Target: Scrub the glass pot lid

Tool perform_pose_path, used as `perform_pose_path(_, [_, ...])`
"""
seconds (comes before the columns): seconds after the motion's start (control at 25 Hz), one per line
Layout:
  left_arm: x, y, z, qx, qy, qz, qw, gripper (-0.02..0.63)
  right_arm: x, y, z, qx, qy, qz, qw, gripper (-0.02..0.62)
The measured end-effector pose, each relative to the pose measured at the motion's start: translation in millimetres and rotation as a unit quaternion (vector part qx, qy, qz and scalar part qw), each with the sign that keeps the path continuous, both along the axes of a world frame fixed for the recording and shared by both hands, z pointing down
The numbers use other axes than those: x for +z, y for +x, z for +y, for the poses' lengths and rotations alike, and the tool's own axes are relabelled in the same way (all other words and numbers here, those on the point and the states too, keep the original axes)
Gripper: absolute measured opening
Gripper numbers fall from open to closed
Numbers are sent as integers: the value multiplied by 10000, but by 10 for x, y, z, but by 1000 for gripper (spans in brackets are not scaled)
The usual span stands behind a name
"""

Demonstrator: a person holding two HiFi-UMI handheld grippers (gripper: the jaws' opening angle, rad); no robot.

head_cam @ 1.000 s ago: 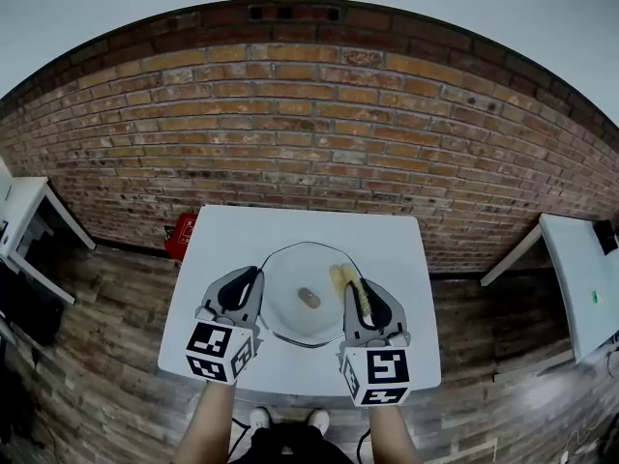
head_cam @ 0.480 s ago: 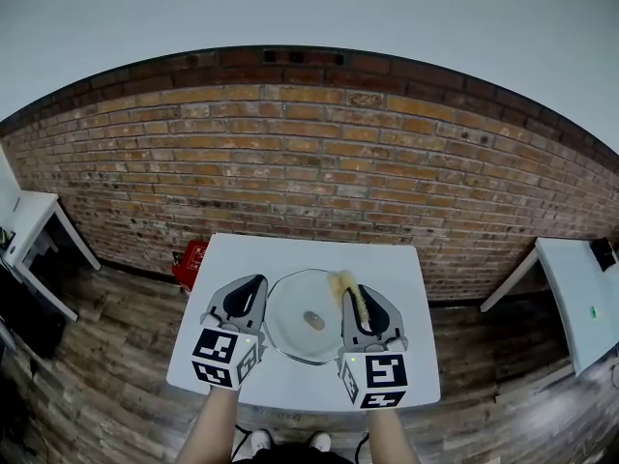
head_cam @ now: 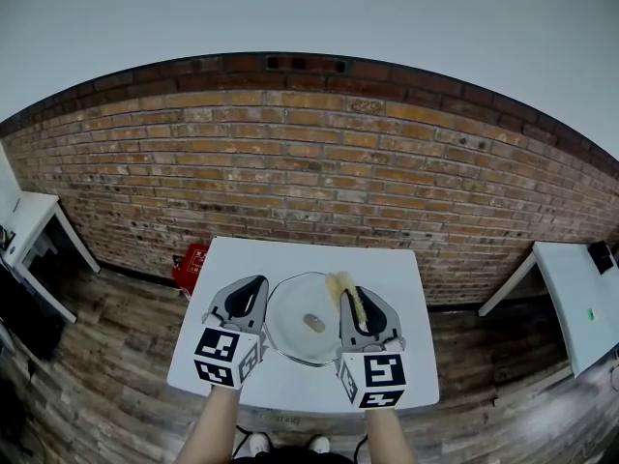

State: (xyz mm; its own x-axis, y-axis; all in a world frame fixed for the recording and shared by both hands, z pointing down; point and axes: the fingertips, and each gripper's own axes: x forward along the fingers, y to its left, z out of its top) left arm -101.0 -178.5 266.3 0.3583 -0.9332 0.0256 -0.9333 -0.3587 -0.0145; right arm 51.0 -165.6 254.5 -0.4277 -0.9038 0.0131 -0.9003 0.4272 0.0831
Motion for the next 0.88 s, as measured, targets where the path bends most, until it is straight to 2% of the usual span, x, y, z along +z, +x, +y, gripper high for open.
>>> perform_pose_path(0.56, [84,13,-76,-81,-146,32,9999,11,12,51,-31,49,-24,-27,10000,58])
perform_pose_path(0.88, [2,13,-78,-90,-18,70,9999,11,-21,45,-34,70,25,-8,10000,58])
